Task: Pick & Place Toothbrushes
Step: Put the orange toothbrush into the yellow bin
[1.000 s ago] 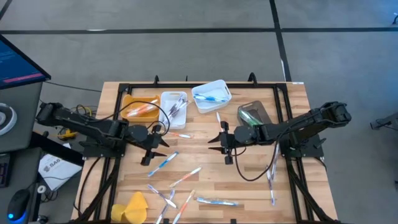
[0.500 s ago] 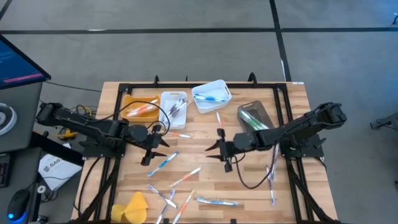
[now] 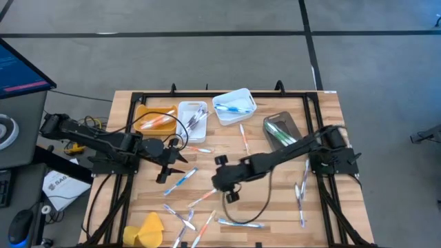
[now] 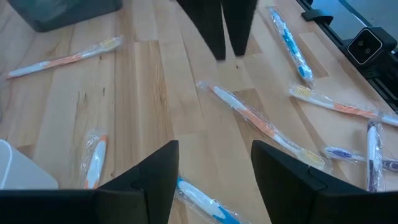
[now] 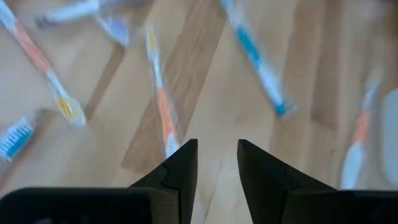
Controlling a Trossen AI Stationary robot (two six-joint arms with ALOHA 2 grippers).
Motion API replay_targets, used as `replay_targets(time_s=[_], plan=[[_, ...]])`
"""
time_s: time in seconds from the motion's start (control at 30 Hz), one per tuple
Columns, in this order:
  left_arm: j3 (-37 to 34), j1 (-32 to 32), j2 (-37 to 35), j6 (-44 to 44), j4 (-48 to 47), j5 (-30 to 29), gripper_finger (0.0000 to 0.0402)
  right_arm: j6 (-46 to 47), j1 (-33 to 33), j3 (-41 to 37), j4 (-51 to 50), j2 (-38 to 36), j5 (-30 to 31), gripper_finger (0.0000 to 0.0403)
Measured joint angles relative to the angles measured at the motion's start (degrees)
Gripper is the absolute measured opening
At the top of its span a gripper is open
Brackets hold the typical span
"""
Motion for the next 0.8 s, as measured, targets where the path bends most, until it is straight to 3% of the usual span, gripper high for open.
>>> replay_targets(time_s=[0.17, 0.3, 0.6, 0.8], plan=[[0.00, 0.00, 0.00, 0.00, 0.01, 0.00, 0.0195, 1.90, 0.14, 13.78, -17.62, 7.99, -2.05, 0.0108], [0.00, 0.00, 0.00, -0.01, 0.03, -0.02, 0.0195, 1.83, 0.58, 20.22, -22.91, 11.49, -4.65, 0.0112], [-0.02, 0.00, 0.00, 0.15, 0.13, -0.13, 0.0195, -0.69, -0.58, 21.68, -25.17, 12.85, -9.50, 0.0176], [-0.02, 0.00, 0.00, 0.19, 0.43, -0.13, 0.0195, -2.39, -2.49, 21.40, -25.25, 15.50, -17.42, 0.0188]])
